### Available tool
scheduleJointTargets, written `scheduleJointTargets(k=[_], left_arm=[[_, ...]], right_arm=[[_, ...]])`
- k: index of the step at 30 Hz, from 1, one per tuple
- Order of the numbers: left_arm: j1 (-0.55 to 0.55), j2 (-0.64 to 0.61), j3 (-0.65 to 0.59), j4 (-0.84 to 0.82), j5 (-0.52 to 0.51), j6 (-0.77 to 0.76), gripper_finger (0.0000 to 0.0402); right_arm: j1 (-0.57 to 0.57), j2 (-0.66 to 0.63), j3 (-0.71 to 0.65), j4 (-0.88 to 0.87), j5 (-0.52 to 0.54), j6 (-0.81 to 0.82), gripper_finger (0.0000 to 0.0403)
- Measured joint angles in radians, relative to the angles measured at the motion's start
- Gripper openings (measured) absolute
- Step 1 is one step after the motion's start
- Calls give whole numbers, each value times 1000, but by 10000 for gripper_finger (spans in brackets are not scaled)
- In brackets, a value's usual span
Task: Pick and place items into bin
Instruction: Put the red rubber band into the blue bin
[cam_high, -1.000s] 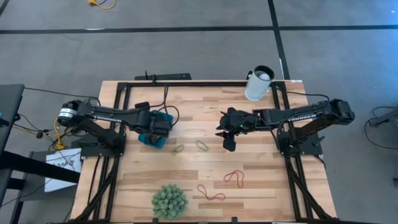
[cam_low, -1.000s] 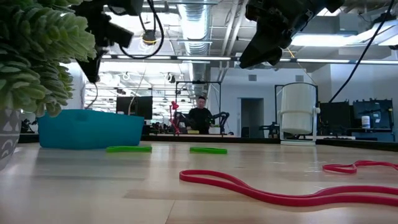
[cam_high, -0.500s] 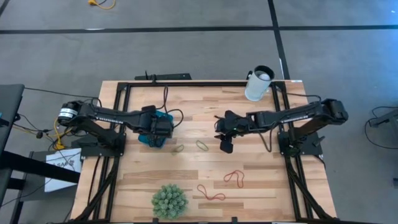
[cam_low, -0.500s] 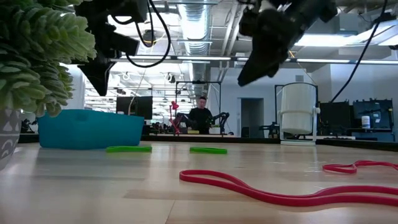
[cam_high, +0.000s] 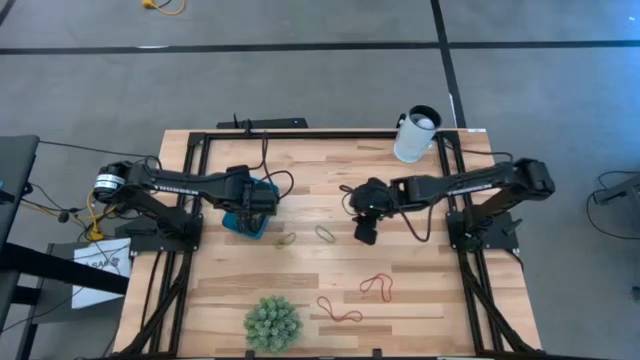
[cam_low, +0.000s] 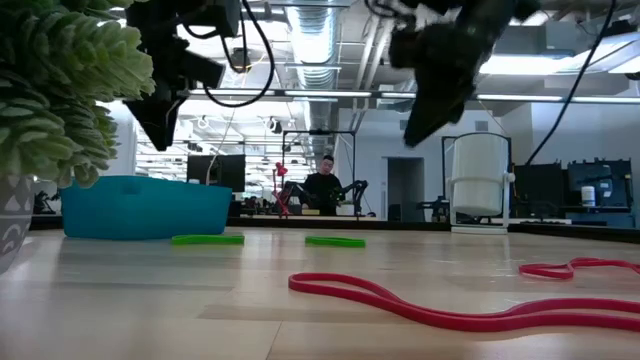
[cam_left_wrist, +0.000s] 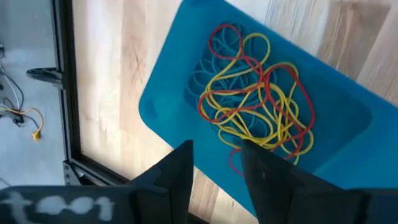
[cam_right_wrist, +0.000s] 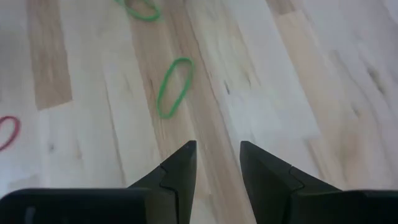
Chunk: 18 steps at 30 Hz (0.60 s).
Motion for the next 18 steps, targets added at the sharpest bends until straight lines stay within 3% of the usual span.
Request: scheduleJointTargets(k=[5,11,18], left_arm=[[0,-14,25,-5,0,-28,128],[0,-33,20,-3,-34,-42,128],[1,-37,18,45,-55,-37,128]], right_arm=[[57,-70,33,-174,-1,77,118],[255,-88,33,-317,4,317,118],[402,-64,34,-296,37,590,118]])
